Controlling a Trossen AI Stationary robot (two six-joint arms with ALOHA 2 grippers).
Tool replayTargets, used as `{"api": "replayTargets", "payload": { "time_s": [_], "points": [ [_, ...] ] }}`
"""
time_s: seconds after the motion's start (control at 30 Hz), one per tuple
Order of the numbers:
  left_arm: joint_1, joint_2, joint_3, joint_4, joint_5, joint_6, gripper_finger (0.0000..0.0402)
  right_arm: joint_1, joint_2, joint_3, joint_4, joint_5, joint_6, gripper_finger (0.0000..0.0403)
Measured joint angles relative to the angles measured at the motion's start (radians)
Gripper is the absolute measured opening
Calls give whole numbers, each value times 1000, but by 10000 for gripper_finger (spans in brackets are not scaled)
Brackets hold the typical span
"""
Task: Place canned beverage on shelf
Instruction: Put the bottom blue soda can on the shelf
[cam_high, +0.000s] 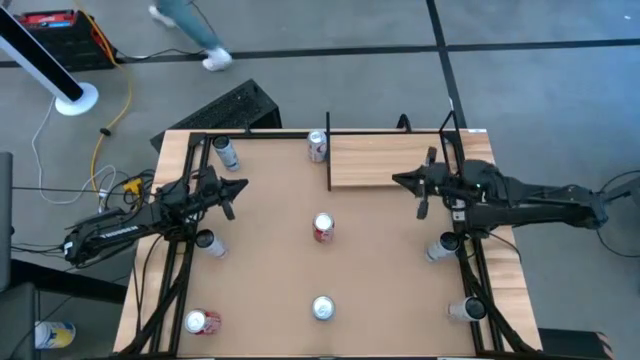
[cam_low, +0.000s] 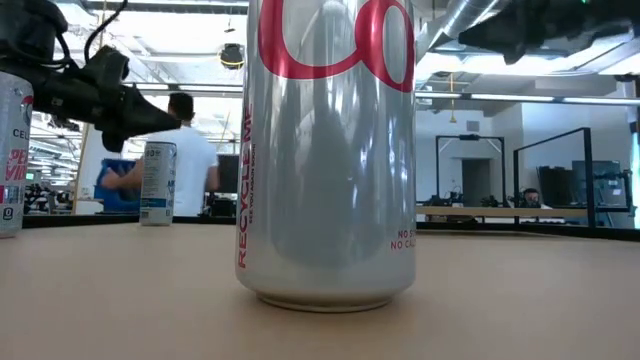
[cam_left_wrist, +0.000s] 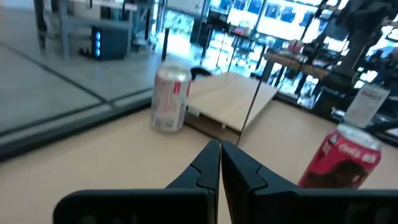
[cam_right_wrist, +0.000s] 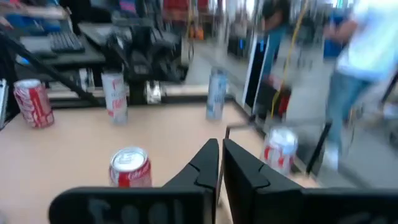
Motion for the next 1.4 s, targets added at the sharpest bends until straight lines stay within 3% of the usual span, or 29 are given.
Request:
{"api": "replayTargets", "payload": {
  "time_s": [0.43, 0.67, 0.87, 1.1, 1.4],
  "points": [
    [0, 0, 0, 139, 13, 31, 0, 59, 259, 399, -615, -16, 274, 73],
    [0, 0, 0, 121, 67, 19, 0, 136, 336, 628, -1108, -41, 718, 104],
    [0, 0, 0, 204, 63, 152, 0, 252, 398, 781, -1438, -101, 1132, 148],
    [0, 0, 0, 317, 60, 238, 0, 422, 444, 799, -1475, -158, 1428, 170],
    [0, 0, 0, 310, 61, 233, 0, 541, 503, 798, -1474, -105, 1349, 178]
  ]
}}
